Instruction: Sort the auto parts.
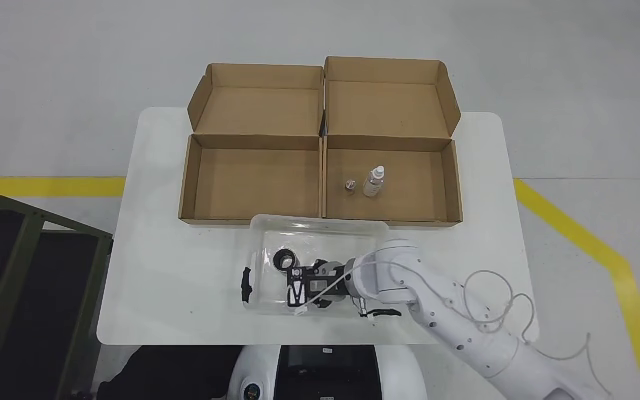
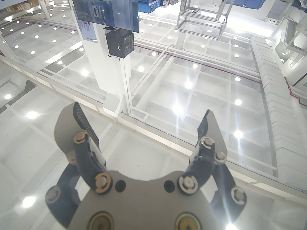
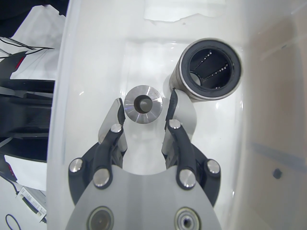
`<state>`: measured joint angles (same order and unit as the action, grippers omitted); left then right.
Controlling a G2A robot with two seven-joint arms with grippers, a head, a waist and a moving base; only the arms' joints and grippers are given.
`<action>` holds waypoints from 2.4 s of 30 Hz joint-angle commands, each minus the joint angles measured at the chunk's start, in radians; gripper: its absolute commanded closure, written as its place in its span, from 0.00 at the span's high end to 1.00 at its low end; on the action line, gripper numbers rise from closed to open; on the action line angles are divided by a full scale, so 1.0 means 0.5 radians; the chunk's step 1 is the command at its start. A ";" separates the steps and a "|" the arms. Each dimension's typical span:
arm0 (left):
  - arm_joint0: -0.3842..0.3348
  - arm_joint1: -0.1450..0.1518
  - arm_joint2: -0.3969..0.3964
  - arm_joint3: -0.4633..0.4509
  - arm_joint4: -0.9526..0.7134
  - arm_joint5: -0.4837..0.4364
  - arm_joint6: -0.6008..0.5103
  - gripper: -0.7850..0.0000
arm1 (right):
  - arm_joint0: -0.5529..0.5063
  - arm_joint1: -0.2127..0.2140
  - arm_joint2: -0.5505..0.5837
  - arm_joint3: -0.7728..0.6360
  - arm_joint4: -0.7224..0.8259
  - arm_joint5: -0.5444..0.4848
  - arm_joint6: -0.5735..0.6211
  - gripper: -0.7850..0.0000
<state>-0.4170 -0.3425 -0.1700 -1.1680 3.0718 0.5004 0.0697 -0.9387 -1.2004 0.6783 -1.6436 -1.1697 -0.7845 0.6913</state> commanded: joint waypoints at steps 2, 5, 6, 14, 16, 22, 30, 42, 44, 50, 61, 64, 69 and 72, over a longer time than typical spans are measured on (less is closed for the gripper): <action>0.000 0.000 0.000 0.000 0.000 0.000 0.000 1.00 | 0.002 -0.002 -0.004 0.013 -0.010 -0.002 -0.015 0.36; 0.000 0.000 0.000 0.000 0.000 0.000 0.000 1.00 | 0.004 -0.003 -0.006 0.018 -0.018 -0.002 -0.029 0.22; 0.000 0.000 0.000 0.000 0.000 0.000 0.000 1.00 | 0.004 -0.003 -0.007 0.016 -0.021 -0.002 -0.032 0.19; 0.000 0.000 0.000 0.000 0.000 0.000 0.000 1.00 | -0.009 0.008 0.025 -0.090 -0.022 -0.012 -0.024 0.00; 0.000 0.000 0.000 0.000 0.000 0.000 0.000 1.00 | -0.022 0.016 0.047 -0.147 -0.010 -0.026 -0.015 0.00; 0.000 0.000 0.000 0.000 0.000 0.000 0.000 1.00 | -0.067 0.048 0.126 -0.303 0.038 -0.072 0.037 0.00; 0.000 0.000 0.000 0.000 0.000 0.000 0.000 1.00 | -0.131 0.086 0.250 -0.511 0.032 -0.027 0.052 0.00; 0.000 0.000 0.000 0.000 0.000 0.000 0.000 1.00 | -0.123 0.092 0.291 -0.454 0.036 0.023 -0.040 0.20; 0.000 0.000 0.000 0.000 0.000 0.000 0.000 1.00 | -0.110 0.088 0.284 -0.437 0.020 0.053 -0.041 0.53; 0.000 0.000 0.000 0.000 0.000 0.000 0.000 1.00 | -0.088 0.075 0.253 -0.361 -0.041 0.137 -0.072 1.00; 0.000 0.000 0.000 0.000 0.000 0.000 0.000 1.00 | -0.091 0.072 0.255 -0.340 -0.068 0.186 -0.103 1.00; 0.000 0.000 0.000 0.000 0.000 0.000 0.000 1.00 | -0.091 0.072 0.255 -0.340 -0.068 0.186 -0.103 1.00; 0.000 0.000 0.000 0.000 0.000 0.000 0.000 1.00 | -0.104 0.071 0.259 -0.336 -0.066 0.218 -0.122 1.00; 0.000 0.000 0.000 0.000 0.000 0.000 0.000 1.00 | -0.127 0.066 0.237 -0.321 -0.096 0.242 -0.170 1.00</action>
<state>-0.4170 -0.3425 -0.1700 -1.1680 3.0718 0.5004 0.0697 -1.0021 -1.1660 0.8020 -1.8080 -1.2114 -0.6638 0.6124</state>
